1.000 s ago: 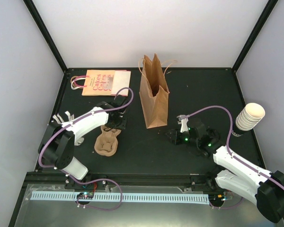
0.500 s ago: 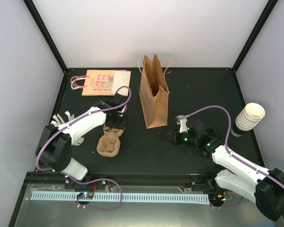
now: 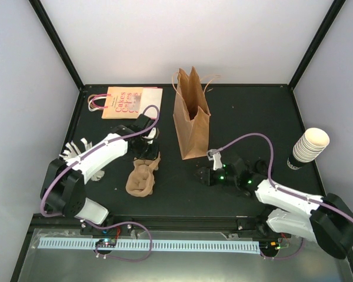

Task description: Pack the takeout coffee

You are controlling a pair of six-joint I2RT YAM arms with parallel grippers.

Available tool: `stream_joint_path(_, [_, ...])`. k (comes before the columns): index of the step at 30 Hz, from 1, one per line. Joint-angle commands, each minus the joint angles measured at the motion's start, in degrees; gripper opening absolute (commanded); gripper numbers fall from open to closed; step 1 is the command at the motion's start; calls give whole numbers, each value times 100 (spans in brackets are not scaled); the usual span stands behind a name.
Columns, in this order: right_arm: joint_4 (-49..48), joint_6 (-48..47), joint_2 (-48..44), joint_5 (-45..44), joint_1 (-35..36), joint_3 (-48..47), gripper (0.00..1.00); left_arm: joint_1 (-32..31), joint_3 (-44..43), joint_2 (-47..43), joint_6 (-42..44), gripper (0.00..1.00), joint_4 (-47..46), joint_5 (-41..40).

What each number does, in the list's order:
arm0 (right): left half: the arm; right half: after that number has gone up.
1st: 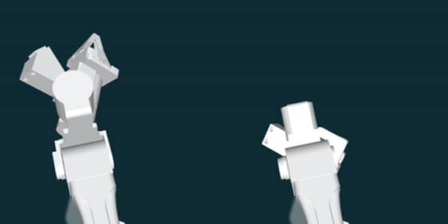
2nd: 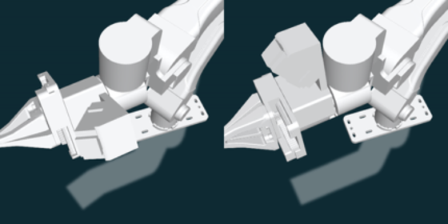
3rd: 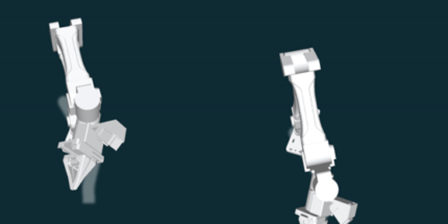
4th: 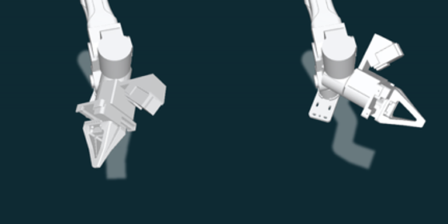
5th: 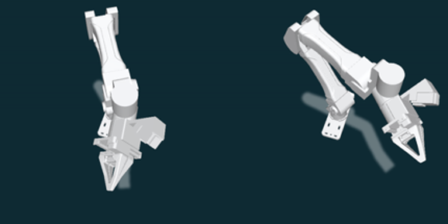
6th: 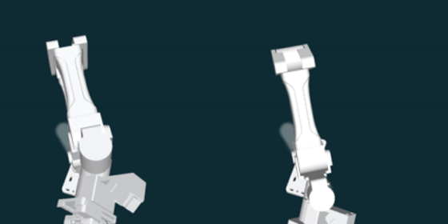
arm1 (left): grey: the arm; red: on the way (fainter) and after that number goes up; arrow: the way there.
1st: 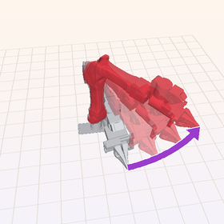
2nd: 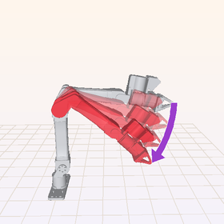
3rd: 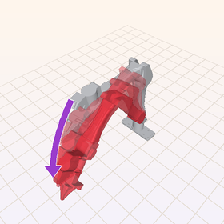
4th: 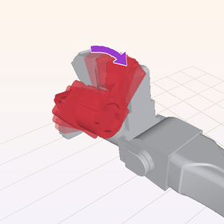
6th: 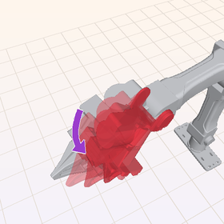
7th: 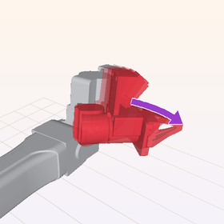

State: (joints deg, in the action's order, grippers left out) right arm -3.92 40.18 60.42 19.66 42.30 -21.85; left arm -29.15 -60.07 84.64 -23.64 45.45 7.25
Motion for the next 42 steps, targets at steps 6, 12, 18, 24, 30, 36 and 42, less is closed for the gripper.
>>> stream_joint_path(6, [-1875, 851, 1422, -48, 783, -419, 50, 36, -40, -384, 52, 20, -40, 674])
stream_joint_path(12, [-2402, 1033, 2149, -85, 998, -816, 56, 36, -87, -411, 83, 22, 39, 698])
stream_joint_path(18, [-2591, 1164, 2601, -127, 1157, -1091, 57, 39, -4, -299, 79, 25, -39, 734])
stream_joint_path(24, [-2897, 1326, 2903, -147, 1216, -1207, 56, 32, 92, -248, 38, 25, -137, 735])
stream_joint_path(30, [-3194, 1500, 3160, -183, 1219, -1281, 51, 33, 92, -260, 59, 26, -141, 753])
stream_joint_path(36, [-3504, 1581, 3296, -164, 1217, -1278, 48, 32, 157, -279, 61, 26, -258, 953])
stream_joint_path(42, [-3685, 1633, 3350, -190, 1213, -1283, 44, 32, 170, -307, 67, 25, -244, 911])
